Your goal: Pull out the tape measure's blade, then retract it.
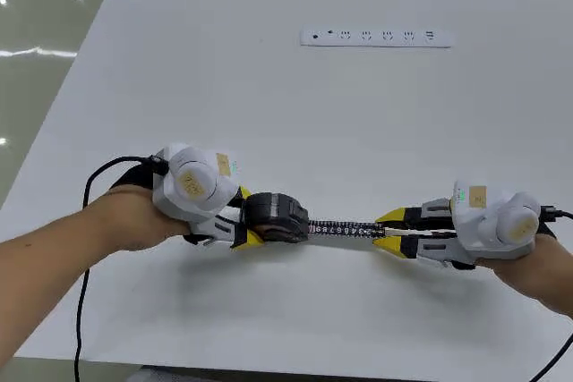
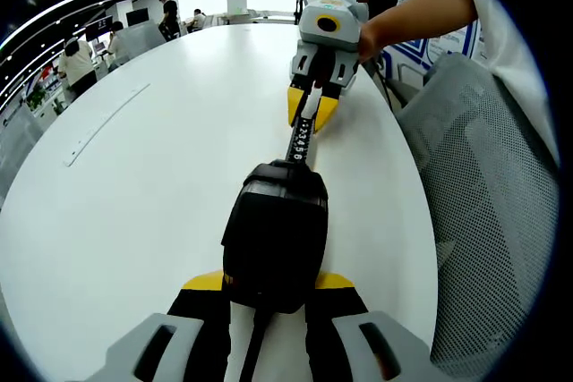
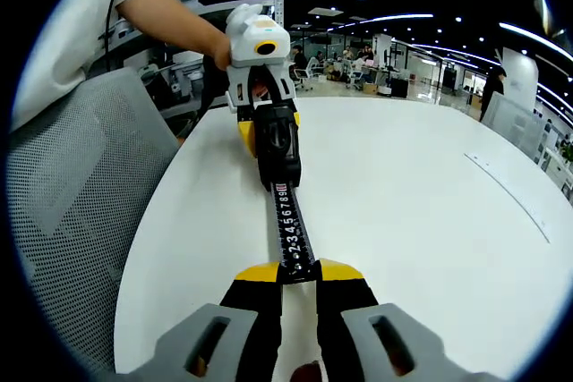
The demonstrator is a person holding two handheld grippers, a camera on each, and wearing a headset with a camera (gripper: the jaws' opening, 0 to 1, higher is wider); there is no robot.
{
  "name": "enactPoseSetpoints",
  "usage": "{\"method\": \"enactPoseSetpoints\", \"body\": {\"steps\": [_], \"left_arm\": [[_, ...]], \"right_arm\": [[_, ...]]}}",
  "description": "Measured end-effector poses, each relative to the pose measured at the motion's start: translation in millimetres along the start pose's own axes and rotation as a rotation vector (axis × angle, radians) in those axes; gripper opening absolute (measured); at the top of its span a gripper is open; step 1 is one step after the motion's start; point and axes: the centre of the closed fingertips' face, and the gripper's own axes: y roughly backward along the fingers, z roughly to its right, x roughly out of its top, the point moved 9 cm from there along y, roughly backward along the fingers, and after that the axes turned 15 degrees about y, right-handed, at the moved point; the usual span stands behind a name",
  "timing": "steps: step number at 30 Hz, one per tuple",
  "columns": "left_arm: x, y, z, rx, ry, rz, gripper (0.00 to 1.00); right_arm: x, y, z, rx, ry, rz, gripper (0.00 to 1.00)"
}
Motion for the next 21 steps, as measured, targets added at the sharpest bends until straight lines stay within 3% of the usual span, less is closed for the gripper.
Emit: {"method": "enactPoseSetpoints", "body": {"steps": [21], "left_arm": [[1.6, 0.3, 1.2, 0.001, 0.001, 0.009, 0.28]], "right_arm": [[-5.8, 9.8, -0.1, -0.007, -0.008, -0.015, 0.09]]}}
